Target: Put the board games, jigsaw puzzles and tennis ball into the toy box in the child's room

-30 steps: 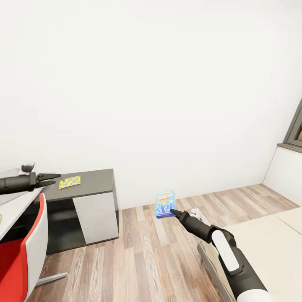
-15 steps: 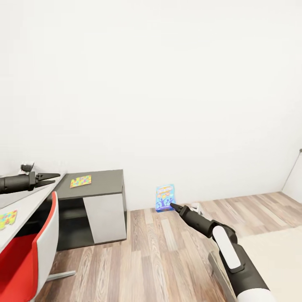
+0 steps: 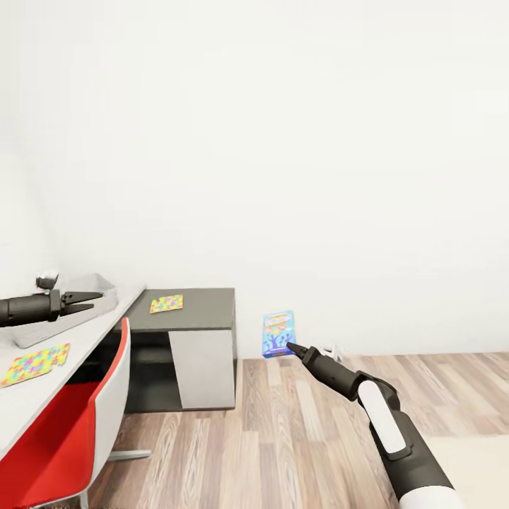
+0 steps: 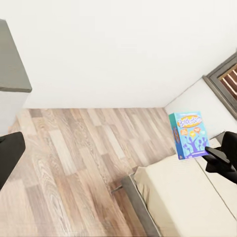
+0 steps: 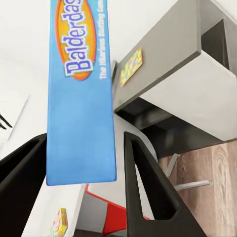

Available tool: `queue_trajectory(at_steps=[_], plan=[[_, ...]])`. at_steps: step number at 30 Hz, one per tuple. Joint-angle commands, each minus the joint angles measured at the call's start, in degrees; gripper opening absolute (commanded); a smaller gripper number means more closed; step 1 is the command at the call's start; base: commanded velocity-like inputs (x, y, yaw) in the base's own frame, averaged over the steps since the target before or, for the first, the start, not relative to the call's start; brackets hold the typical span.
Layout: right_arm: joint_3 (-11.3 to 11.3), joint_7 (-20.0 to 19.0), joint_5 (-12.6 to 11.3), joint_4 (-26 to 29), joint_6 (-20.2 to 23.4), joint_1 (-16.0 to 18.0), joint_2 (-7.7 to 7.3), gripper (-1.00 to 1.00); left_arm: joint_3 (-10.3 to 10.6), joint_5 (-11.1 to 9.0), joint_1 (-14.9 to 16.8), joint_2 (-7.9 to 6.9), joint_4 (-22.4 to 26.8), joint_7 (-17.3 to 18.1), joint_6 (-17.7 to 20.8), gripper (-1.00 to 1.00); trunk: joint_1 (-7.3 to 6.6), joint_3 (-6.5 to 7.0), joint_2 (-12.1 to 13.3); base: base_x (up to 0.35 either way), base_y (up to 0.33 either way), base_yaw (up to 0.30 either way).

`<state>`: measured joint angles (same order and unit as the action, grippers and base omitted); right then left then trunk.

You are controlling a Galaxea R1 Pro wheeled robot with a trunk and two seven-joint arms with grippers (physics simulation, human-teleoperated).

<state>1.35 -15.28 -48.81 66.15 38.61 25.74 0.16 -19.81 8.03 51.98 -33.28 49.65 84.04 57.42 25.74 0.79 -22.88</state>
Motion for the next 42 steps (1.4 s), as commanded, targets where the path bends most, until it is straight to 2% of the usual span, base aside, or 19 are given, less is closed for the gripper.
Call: queue_trajectory(at_steps=[1,22,42], plan=[[0.14,-0.17,-0.32,0.03,0.4,0.01,0.02,-1.0,-0.17,0.63,0.05,0.05,0.01,0.51,0.59,1.0,0.04,0.01,-0.04,0.186,0.0,0.276],[0.15,-0.21,-0.32,0.51,0.39,0.01,0.0,-1.0,0.15,0.84,0.05,0.39,-0.02,0.25,0.63,1.0,0.04,0.57,-0.04,0.23,0.0,0.271],[0.06,-0.1,-0.32,0.47,0.41,0.03,0.1,-1.0,0.15,0.86,0.05,0.41,0.01,0.21,0.59,1.0,0.04,-0.96,-0.04,0.251,-0.118,0.019]])
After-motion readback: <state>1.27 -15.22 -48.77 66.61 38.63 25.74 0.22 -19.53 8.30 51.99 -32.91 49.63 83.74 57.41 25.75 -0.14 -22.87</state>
